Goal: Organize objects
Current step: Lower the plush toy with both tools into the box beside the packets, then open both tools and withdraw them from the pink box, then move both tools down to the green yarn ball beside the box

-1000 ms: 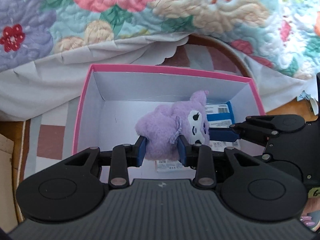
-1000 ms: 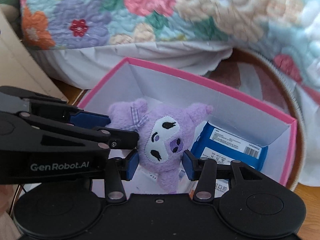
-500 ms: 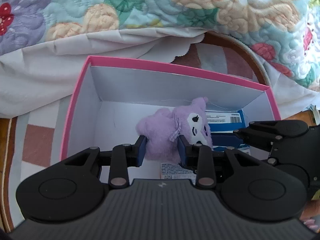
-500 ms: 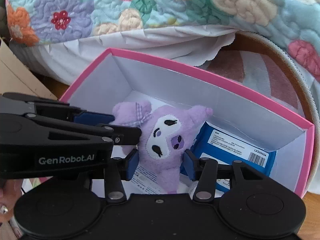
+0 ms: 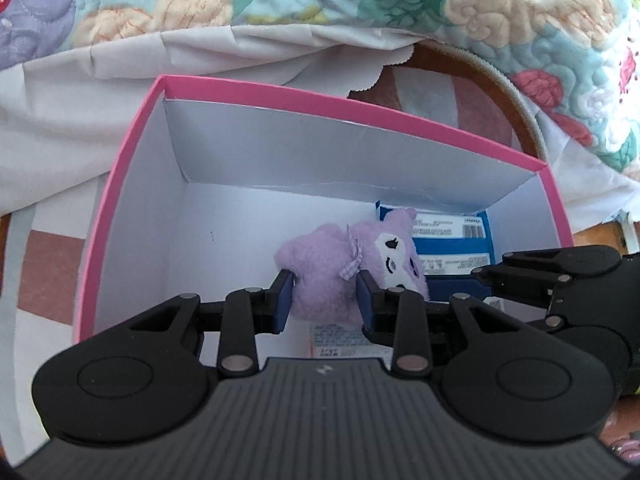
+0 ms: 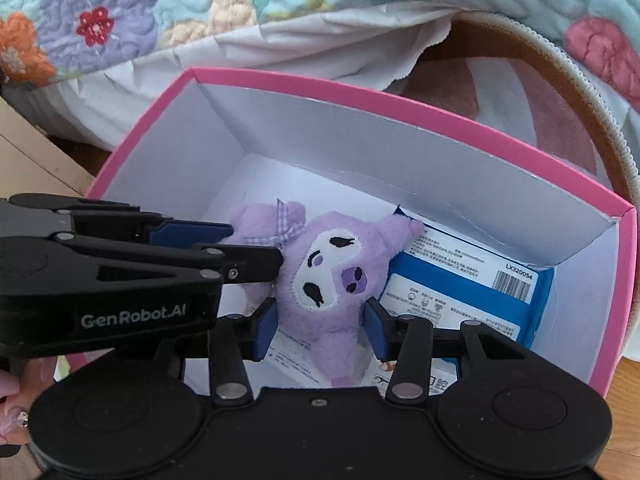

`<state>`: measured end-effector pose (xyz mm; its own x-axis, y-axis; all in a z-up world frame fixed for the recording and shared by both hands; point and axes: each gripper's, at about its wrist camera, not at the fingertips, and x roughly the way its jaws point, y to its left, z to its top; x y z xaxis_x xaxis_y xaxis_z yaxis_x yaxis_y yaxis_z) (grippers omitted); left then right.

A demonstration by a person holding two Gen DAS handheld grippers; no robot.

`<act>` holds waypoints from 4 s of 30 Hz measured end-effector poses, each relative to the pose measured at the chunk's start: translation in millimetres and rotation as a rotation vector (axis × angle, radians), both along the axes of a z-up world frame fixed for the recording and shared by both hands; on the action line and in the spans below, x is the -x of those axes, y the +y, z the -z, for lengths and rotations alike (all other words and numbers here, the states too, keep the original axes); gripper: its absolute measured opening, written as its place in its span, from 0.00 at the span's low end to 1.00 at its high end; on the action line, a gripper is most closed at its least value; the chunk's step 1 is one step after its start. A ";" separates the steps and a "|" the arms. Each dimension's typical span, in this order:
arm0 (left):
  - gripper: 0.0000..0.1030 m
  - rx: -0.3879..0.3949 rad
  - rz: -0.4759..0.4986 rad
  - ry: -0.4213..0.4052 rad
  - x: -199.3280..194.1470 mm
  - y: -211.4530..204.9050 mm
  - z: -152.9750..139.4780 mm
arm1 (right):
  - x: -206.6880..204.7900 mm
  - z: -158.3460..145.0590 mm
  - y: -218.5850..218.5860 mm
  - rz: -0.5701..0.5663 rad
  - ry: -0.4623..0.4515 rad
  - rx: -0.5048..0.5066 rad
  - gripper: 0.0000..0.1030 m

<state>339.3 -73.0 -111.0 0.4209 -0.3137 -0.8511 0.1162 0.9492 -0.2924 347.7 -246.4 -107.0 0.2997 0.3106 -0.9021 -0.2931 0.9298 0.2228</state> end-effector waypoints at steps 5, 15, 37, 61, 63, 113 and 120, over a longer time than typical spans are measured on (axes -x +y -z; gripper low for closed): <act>0.33 -0.024 -0.012 -0.017 -3.3 1.8 2.7 | -6.6 2.6 4.0 -0.001 -0.016 0.017 0.52; 0.30 -0.138 -0.022 -0.005 -7.4 -5.7 9.3 | 3.4 -3.8 -0.2 -0.017 -0.052 0.024 0.47; 0.60 -0.232 0.049 -0.024 54.2 7.7 -65.5 | 63.4 -46.5 -22.1 0.061 -0.232 -0.020 0.29; 0.73 -0.307 0.086 -0.045 150.5 45.0 -130.1 | 155.1 -120.4 -1.1 0.051 -0.271 0.002 0.54; 0.74 -0.317 0.087 -0.046 155.9 47.5 -133.8 | 161.0 -125.6 0.5 0.049 -0.274 0.005 0.57; 0.95 -0.278 0.022 -0.058 209.1 107.9 -81.8 | 233.3 -114.0 68.2 -0.139 -0.308 0.026 0.89; 0.95 -0.250 -0.013 -0.015 195.2 122.8 -58.9 | 227.4 -95.4 82.0 -0.168 -0.407 0.113 0.89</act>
